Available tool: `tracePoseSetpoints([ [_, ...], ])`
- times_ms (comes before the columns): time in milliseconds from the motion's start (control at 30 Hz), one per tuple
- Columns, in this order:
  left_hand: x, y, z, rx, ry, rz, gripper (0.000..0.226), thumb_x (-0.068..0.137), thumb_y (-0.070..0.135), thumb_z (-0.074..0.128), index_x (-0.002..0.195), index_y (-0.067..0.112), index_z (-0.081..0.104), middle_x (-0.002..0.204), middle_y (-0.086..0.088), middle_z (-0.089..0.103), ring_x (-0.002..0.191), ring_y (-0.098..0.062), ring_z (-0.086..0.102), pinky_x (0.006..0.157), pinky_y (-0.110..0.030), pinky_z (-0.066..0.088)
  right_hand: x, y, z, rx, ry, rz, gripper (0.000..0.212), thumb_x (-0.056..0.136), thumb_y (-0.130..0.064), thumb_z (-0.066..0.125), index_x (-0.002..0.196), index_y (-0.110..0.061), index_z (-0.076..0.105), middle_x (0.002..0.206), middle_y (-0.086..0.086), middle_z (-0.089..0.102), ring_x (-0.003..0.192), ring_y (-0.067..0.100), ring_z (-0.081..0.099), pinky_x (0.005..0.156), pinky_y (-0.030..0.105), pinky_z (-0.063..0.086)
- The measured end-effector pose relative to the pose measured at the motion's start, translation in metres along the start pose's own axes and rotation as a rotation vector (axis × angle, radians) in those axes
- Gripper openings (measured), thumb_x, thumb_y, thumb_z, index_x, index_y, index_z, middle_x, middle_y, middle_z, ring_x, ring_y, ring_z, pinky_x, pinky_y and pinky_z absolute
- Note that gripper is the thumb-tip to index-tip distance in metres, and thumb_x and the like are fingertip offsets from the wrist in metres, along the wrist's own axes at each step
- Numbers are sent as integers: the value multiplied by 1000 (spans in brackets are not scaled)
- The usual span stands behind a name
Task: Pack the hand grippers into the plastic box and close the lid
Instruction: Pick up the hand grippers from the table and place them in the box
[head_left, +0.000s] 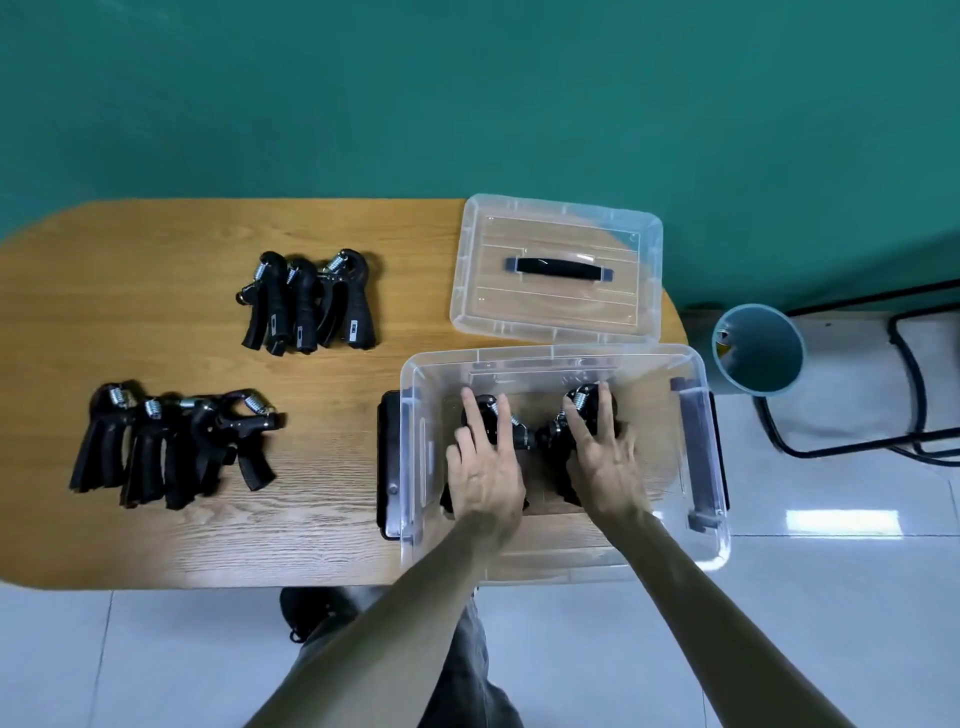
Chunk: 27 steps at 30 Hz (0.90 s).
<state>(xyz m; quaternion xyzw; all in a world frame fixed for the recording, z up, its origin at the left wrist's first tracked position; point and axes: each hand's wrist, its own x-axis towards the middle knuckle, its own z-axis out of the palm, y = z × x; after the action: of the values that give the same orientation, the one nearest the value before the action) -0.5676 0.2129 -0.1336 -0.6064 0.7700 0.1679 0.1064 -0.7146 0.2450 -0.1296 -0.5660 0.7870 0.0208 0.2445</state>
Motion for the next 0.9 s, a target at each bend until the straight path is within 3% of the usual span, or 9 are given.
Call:
tracePoseSetpoints([
  [167,0,0,0,-37,34,-25,88,89,11,58,162,20,9,165,-29,-5,99,-30,47,77,-40,38,-3,-1,4,-70,-24,-2,84,90,4,48,158,-27,11,162,16,-23,107,46,42,91,55,42],
  [267,-4,-6,-4,-54,31,6,78,99,39,46,162,20,4,166,-25,-8,111,-35,46,85,-47,42,-3,-4,4,-130,2,14,78,97,-21,53,158,-32,6,164,15,-16,131,52,32,109,65,27],
  [333,-7,-8,-14,-72,18,26,75,101,47,37,162,19,3,167,-23,-5,126,-39,42,94,-50,42,-5,-9,0,-154,46,24,69,98,-38,45,158,-33,10,165,17,-2,140,49,24,113,68,20],
  [433,-11,-17,-32,-89,36,90,71,103,46,31,162,18,5,168,-20,3,146,-39,27,108,-48,37,-14,-26,-15,-182,177,19,64,98,-44,46,156,-32,21,162,19,18,139,46,31,112,65,25],
  [567,-18,-38,-63,-111,129,309,64,100,33,32,160,15,20,166,-18,20,146,-36,32,109,-44,40,-28,-61,-38,-198,276,15,60,99,-47,45,154,-33,27,159,20,27,136,45,38,109,63,33],
  [667,-21,-58,-89,-113,196,415,61,102,32,33,159,15,20,165,-16,23,149,-34,27,116,-45,36,-38,-89,-54,-230,332,32,57,98,-51,36,152,-32,32,158,20,29,135,46,39,107,62,34],
  [767,-28,-94,-113,-106,235,394,61,106,39,27,161,18,10,167,-17,14,152,-34,19,120,-46,27,-52,-123,-66,-263,386,38,58,98,-46,49,152,-31,33,159,21,28,136,47,38,107,62,35],
  [900,-42,-157,-139,-94,263,310,61,107,45,20,160,20,1,168,-16,10,149,-37,25,116,-50,32,-69,-174,-69,-325,399,38,54,103,-45,38,155,-32,28,159,22,26,136,47,38,107,61,37],
])
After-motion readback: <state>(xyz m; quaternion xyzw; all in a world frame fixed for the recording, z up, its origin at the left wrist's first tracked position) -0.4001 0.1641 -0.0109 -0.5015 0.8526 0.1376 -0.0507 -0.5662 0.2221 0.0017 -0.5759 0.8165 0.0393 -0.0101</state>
